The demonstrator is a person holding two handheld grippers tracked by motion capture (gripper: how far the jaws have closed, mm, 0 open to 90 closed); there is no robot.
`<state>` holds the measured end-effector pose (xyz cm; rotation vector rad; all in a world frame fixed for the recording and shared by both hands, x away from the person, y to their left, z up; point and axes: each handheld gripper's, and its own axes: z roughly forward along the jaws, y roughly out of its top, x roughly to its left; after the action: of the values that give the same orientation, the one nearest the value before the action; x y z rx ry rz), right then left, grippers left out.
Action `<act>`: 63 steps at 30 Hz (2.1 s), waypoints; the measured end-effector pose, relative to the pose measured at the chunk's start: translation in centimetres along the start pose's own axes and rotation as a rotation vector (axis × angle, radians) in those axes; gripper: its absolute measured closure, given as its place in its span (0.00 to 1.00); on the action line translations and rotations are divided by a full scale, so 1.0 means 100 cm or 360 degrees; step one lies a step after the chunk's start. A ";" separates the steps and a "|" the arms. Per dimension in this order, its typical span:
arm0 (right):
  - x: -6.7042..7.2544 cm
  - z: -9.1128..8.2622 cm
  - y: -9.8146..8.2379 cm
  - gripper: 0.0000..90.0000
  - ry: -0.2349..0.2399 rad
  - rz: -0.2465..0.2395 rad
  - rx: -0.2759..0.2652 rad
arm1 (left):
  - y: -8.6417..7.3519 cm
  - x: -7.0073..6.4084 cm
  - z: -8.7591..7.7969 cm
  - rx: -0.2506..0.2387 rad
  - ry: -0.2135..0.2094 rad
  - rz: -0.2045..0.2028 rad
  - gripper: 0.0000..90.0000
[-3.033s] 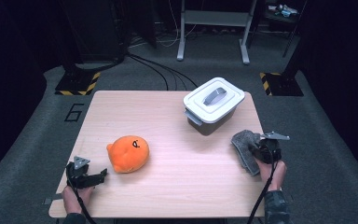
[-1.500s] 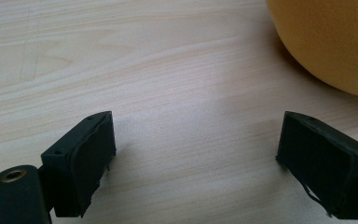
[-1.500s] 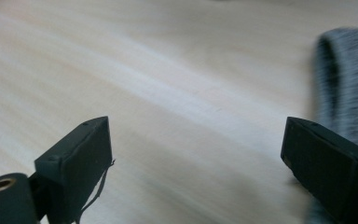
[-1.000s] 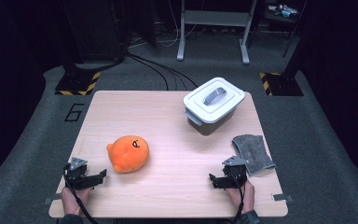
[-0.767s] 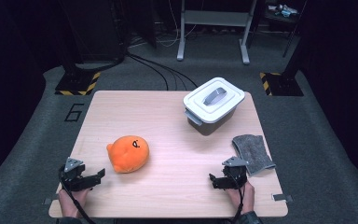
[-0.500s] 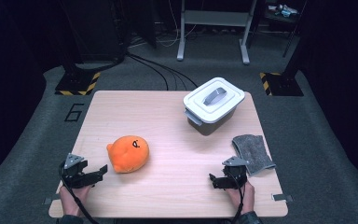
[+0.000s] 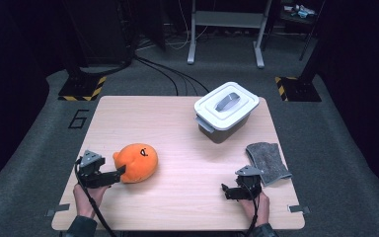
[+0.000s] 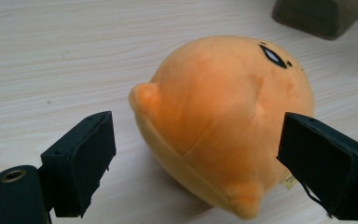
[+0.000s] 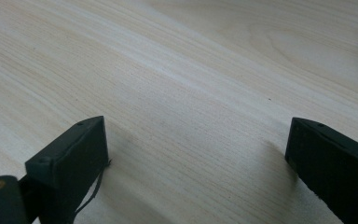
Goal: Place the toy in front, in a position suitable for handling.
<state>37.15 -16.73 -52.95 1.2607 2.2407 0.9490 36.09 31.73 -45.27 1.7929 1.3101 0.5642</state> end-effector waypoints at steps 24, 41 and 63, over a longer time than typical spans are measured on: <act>0.000 0.000 0.000 0.06 0.0009 -0.0002 0.0008 | -0.002 -0.007 0.036 0.0163 0.0022 0.0034 0.37; -0.001 0.000 0.000 0.06 0.0008 -0.0002 0.0008 | -0.007 -0.014 0.032 0.0068 -0.0052 0.0101 0.75; -0.001 0.000 0.000 0.06 0.0009 -0.0003 0.0007 | 0.012 -0.042 0.036 -0.0037 -0.0290 0.0170 0.77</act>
<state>37.22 -16.75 -52.93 1.2591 2.2492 0.9486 38.01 26.41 -45.83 1.8565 1.0858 0.4595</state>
